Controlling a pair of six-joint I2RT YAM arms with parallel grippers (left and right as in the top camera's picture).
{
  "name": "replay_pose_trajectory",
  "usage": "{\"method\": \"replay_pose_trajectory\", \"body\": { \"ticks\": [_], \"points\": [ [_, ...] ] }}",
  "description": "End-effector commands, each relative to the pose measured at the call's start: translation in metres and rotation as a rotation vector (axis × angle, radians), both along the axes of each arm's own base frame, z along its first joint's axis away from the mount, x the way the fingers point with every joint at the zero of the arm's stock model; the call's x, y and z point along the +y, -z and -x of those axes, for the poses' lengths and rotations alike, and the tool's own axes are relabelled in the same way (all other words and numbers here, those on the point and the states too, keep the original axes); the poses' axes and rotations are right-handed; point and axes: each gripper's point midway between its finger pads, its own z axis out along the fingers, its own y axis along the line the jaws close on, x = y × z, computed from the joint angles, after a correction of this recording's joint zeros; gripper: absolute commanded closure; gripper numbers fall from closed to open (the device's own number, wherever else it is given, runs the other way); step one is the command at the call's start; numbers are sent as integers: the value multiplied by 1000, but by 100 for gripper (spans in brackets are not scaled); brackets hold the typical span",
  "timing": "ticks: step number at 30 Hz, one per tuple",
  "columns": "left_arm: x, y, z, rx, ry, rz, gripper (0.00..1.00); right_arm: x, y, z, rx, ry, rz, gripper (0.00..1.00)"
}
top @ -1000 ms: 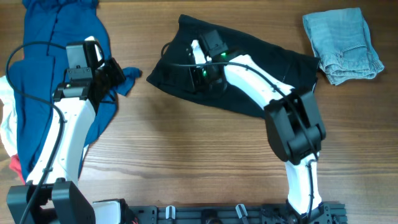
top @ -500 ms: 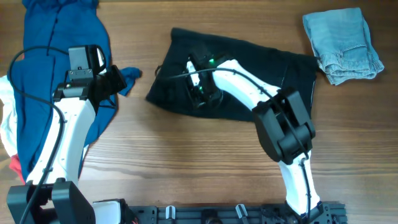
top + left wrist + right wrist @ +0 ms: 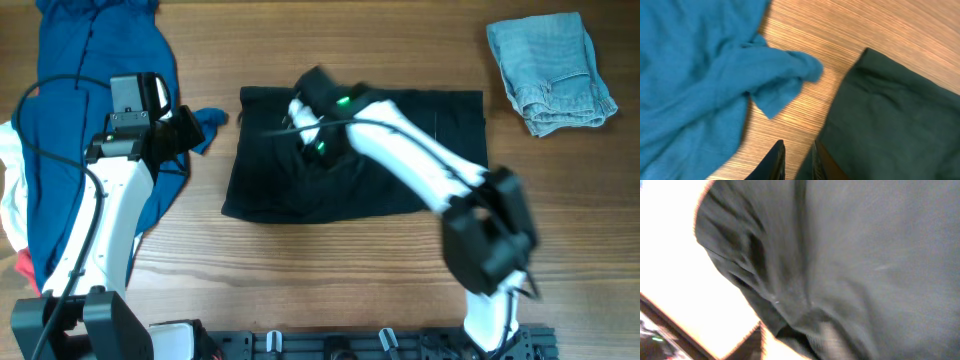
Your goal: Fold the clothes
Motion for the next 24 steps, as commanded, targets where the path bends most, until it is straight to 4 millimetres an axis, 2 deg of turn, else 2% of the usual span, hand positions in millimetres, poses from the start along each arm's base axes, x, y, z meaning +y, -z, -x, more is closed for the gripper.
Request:
{"method": "replay_pose_trajectory", "body": {
  "ticks": [1,2,4,6,10,12,14,17,20,24],
  "points": [
    [-33,-10,5,-16,121,156,80,-36,-67,-33,-133,155,-83,40],
    [-45,-8,7,-9,156,210,81,-54,-76,-44,-165,218,-70,39],
    [-53,3,13,21,181,245,96,-84,-85,-60,-200,301,-51,39],
    [-59,18,15,40,226,238,96,-107,-84,-70,-200,350,-39,41],
    [-91,43,15,50,426,320,96,-147,-79,-84,-202,438,5,41],
    [-95,58,11,67,444,326,96,-162,-78,-90,-215,471,34,39],
    [-100,78,6,90,455,356,96,-173,-77,-93,-215,498,45,38],
    [-119,89,2,77,516,480,96,-181,-76,-95,-215,527,57,38],
    [-121,106,0,91,519,502,96,-187,-75,-96,-223,550,88,39],
    [-127,114,1,95,550,508,96,-193,-70,-95,-221,563,117,37]
  ]
}}
